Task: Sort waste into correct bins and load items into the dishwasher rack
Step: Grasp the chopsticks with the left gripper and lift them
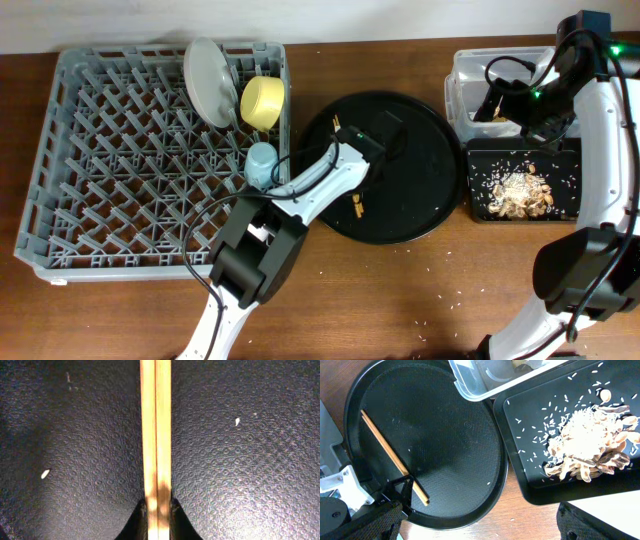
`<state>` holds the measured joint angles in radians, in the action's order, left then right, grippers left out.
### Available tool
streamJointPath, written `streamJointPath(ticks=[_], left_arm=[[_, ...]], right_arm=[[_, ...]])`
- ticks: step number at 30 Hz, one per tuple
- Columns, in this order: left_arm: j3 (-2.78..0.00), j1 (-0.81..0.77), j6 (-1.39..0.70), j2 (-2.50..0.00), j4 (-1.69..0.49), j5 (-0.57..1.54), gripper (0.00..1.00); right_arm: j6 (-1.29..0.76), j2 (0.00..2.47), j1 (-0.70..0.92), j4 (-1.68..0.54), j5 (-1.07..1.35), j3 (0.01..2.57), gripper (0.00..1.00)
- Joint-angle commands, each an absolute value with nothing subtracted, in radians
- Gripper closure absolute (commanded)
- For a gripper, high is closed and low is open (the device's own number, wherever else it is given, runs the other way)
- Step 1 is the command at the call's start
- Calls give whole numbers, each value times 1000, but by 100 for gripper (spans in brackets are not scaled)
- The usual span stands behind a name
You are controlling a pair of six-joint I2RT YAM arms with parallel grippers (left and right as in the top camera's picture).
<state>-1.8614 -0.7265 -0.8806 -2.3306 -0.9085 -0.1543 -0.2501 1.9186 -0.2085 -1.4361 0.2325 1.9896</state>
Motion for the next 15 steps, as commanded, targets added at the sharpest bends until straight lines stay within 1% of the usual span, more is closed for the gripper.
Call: streamJointPath(ticks=[1, 4, 6, 9, 11, 13, 15], left_arm=[[-1848, -733, -885, -2350, -905, -142, 99], [-1903, -733, -805, -2350, -916, -84, 99], [-1922, -733, -805, -2350, -921, -75, 99], [-2012, -730, -805, -2350, -1028, -76, 99], [-2136, -730, -662, -2349, -1114, -75, 99], [-2329, -726, -496, -2349, -1256, -79, 98], [-2532, -675, -439, -2349, -1425, -152, 98]], right_arm=[[-240, 1921, -202, -1437, 231, 1986, 1], [-241, 1921, -202, -1435, 231, 1986, 1], [-241, 1921, -202, -1435, 231, 1986, 1], [-240, 1921, -202, -1425, 231, 1986, 1], [-240, 1921, -202, -1420, 231, 1986, 1], [-241, 1920, -202, -1414, 231, 1986, 1], [-240, 1920, -202, -1414, 231, 1986, 1]])
